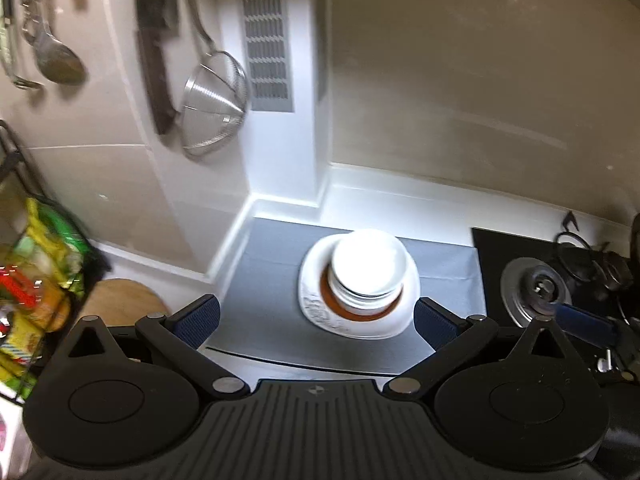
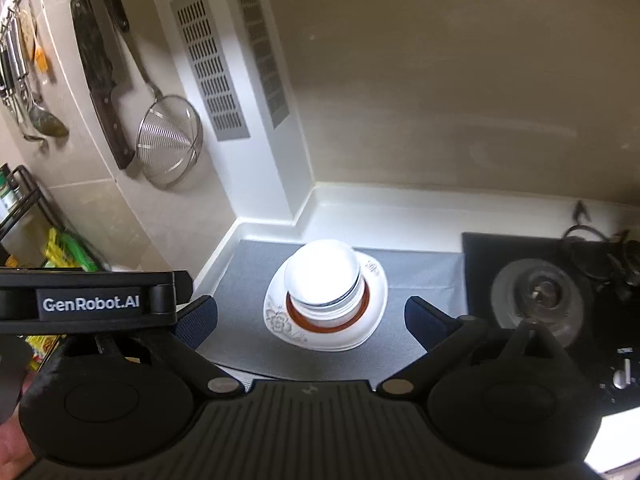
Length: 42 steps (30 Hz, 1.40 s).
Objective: Organize plates and bowls
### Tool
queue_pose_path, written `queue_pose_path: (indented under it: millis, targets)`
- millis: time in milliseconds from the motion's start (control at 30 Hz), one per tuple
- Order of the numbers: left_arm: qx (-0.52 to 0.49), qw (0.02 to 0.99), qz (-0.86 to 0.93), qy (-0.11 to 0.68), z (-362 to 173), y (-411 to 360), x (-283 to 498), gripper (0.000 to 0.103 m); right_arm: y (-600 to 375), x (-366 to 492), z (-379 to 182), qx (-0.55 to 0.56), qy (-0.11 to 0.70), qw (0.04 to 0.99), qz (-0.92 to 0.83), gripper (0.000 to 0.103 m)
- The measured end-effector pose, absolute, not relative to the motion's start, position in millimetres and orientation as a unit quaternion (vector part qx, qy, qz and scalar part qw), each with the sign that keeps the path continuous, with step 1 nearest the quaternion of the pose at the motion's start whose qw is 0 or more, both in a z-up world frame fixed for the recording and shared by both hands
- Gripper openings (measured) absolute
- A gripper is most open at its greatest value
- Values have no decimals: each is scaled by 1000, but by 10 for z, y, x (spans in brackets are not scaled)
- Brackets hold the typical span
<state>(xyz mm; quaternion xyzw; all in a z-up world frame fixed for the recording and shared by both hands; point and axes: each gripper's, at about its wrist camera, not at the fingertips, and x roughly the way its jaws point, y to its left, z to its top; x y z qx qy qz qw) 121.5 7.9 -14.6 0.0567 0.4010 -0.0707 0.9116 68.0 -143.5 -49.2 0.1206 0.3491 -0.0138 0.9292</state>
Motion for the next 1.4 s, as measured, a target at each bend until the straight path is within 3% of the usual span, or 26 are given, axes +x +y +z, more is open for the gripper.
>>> queue_pose_path:
  millis: [400, 1400]
  targets:
    - [65, 898, -86, 426, 88, 288, 1060, 103, -1179, 444, -263, 130, 358, 923, -45, 101]
    - [98, 909, -84, 396, 186, 288, 840, 102, -1091, 302, -179, 110, 364, 923, -52, 102]
